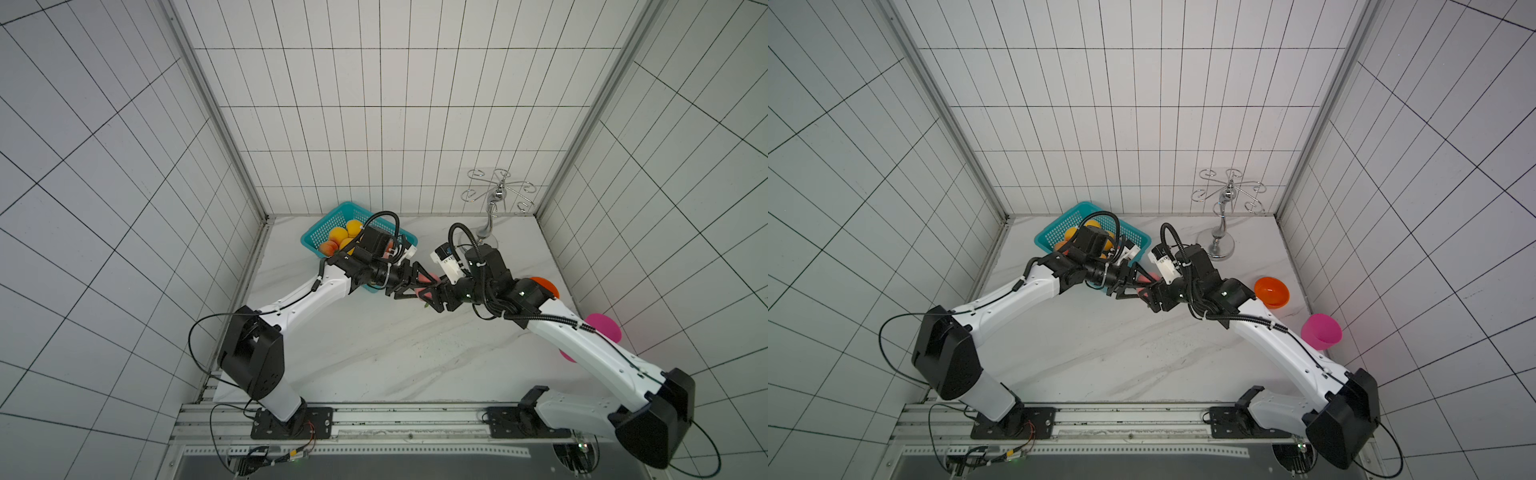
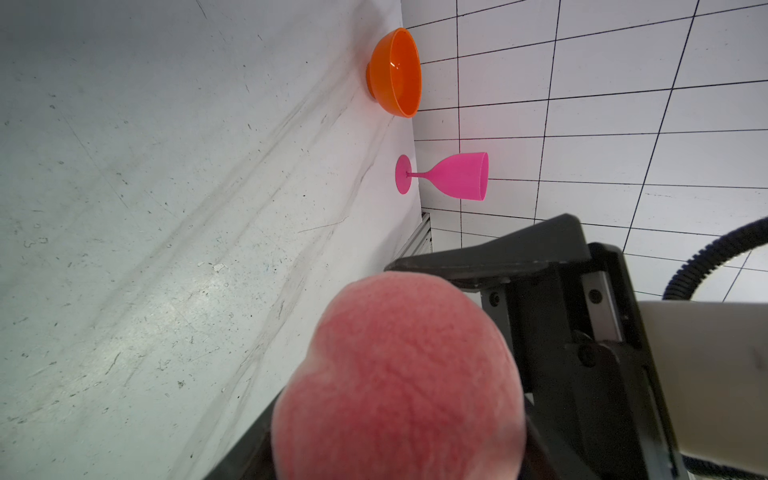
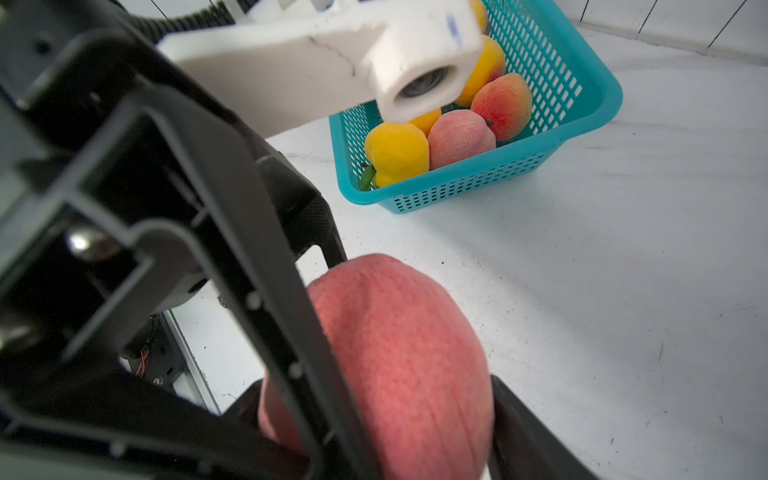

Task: Put the peaches into the basket
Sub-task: Place the peach in the basket.

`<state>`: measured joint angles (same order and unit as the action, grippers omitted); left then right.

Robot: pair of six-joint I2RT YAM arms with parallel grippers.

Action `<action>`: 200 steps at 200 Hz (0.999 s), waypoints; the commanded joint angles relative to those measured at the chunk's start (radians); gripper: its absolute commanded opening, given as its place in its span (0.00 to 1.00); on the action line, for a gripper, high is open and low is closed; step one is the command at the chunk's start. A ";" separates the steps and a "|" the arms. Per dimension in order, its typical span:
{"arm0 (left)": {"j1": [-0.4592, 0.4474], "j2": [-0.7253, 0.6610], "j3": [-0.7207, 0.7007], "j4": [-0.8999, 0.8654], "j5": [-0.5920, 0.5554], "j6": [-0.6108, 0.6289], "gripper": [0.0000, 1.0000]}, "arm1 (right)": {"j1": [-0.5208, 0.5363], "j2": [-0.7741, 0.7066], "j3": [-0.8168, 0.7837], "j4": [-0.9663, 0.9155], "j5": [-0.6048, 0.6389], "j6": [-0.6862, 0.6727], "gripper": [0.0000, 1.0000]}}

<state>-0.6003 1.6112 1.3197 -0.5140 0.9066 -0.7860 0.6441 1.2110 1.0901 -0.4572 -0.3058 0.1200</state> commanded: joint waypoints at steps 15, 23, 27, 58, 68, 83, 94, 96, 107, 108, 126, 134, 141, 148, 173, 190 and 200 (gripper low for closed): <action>0.048 -0.006 0.052 -0.105 -0.066 0.093 0.52 | 0.008 0.009 0.059 -0.017 0.033 0.003 0.89; 0.062 -0.002 0.059 -0.125 -0.072 0.106 0.52 | 0.006 0.007 0.064 -0.023 0.039 0.004 0.91; 0.069 -0.002 0.063 -0.132 -0.074 0.111 0.52 | 0.005 0.007 0.067 -0.027 0.041 0.004 0.91; 0.098 0.021 0.114 -0.210 -0.106 0.171 0.52 | -0.006 0.017 0.095 -0.052 0.048 0.001 0.94; 0.103 0.030 0.137 -0.239 -0.121 0.191 0.52 | -0.010 0.020 0.103 -0.058 0.048 0.004 0.95; 0.113 0.040 0.162 -0.261 -0.134 0.204 0.52 | -0.016 0.024 0.111 -0.063 0.048 0.009 0.96; 0.123 0.048 0.178 -0.274 -0.143 0.210 0.52 | -0.021 0.025 0.115 -0.067 0.047 0.012 0.96; 0.124 0.049 0.181 -0.276 -0.144 0.212 0.52 | -0.020 0.025 0.117 -0.068 0.048 0.013 0.96; 0.135 0.056 0.197 -0.294 -0.161 0.222 0.52 | -0.024 0.026 0.121 -0.073 0.048 0.016 0.97; 0.136 0.057 0.199 -0.296 -0.162 0.223 0.52 | -0.025 0.027 0.121 -0.075 0.048 0.016 0.97; 0.156 0.065 0.230 -0.326 -0.193 0.243 0.52 | -0.033 0.028 0.132 -0.088 0.051 0.019 0.97; 0.167 0.069 0.242 -0.337 -0.203 0.250 0.52 | -0.036 0.030 0.138 -0.094 0.051 0.021 0.97; 0.178 0.071 0.251 -0.344 -0.213 0.254 0.52 | -0.041 0.031 0.145 -0.100 0.051 0.021 0.98; 0.192 0.072 0.261 -0.350 -0.224 0.256 0.51 | -0.044 0.034 0.151 -0.108 0.051 0.022 0.98; 0.246 0.088 0.308 -0.372 -0.264 0.257 0.51 | -0.057 0.043 0.179 -0.146 0.063 0.021 0.98; 0.285 0.106 0.354 -0.405 -0.309 0.270 0.51 | -0.065 0.048 0.189 -0.170 0.075 0.023 0.98; 0.309 0.118 0.380 -0.424 -0.335 0.275 0.51 | -0.070 0.048 0.188 -0.178 0.084 0.027 0.98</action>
<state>-0.3386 1.7000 1.6329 -0.8860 0.6571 -0.5480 0.5907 1.2522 1.2358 -0.5777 -0.2520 0.1413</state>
